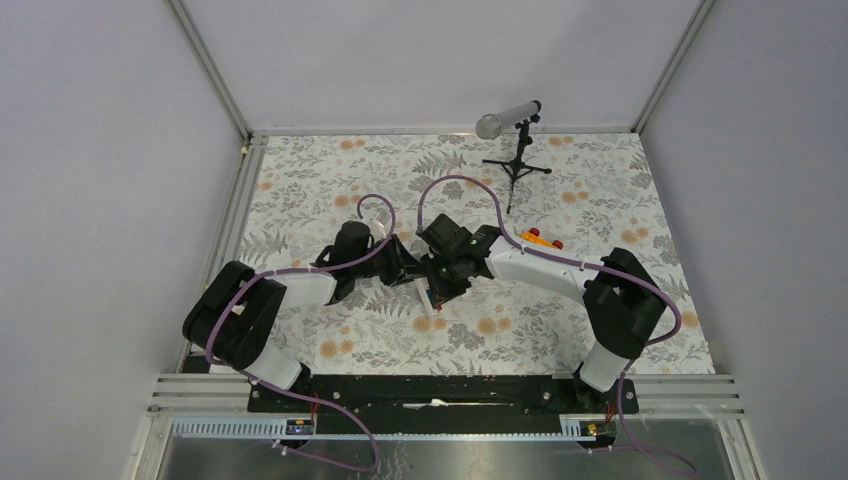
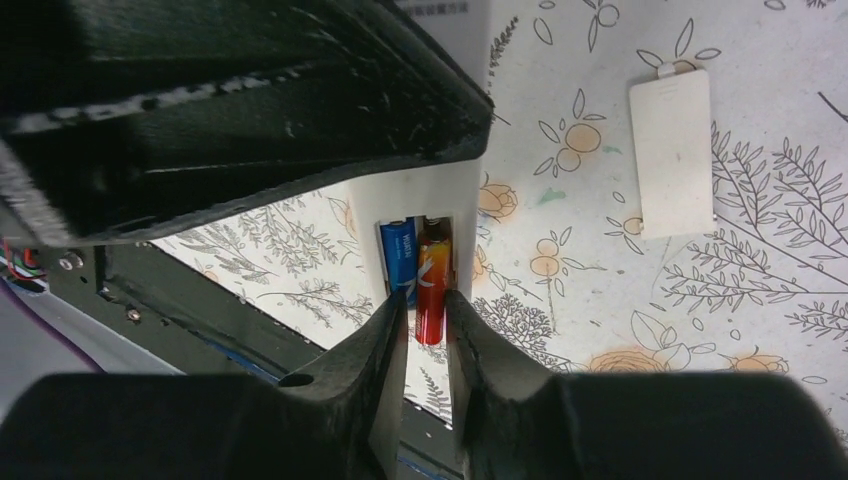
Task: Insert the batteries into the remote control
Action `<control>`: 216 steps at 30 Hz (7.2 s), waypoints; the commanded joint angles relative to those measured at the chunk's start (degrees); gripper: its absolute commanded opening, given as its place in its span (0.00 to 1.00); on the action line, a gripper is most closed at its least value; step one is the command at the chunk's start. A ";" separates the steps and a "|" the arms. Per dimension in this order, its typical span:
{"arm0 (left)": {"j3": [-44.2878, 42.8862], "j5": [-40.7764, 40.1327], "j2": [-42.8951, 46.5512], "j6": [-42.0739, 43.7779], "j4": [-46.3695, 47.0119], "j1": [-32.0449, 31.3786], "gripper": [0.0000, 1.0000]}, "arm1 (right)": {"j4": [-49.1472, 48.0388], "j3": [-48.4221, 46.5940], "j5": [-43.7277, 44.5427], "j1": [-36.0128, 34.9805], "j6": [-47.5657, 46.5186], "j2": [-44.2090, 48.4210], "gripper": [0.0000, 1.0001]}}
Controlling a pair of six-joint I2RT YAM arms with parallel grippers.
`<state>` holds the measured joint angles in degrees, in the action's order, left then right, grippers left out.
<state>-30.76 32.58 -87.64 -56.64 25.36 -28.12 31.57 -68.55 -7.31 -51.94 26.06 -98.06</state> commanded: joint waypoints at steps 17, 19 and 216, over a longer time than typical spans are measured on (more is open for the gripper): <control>-1.26 2.98 0.78 -3.22 7.92 1.34 0.00 | -3.36 -1.90 -3.03 2.38 4.08 4.34 0.34; -1.02 3.44 0.69 -3.78 8.78 1.53 0.00 | -3.37 -2.34 -3.17 2.82 4.52 4.47 0.34; -0.64 -8.52 16.44 5.64 -9.25 5.38 0.00 | 1.40 1.78 -2.72 4.94 -17.61 9.58 0.34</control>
<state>-29.85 23.99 -69.73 -51.72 4.82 -20.58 31.90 -66.74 -4.97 -46.50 5.61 -93.91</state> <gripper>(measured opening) 0.251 0.348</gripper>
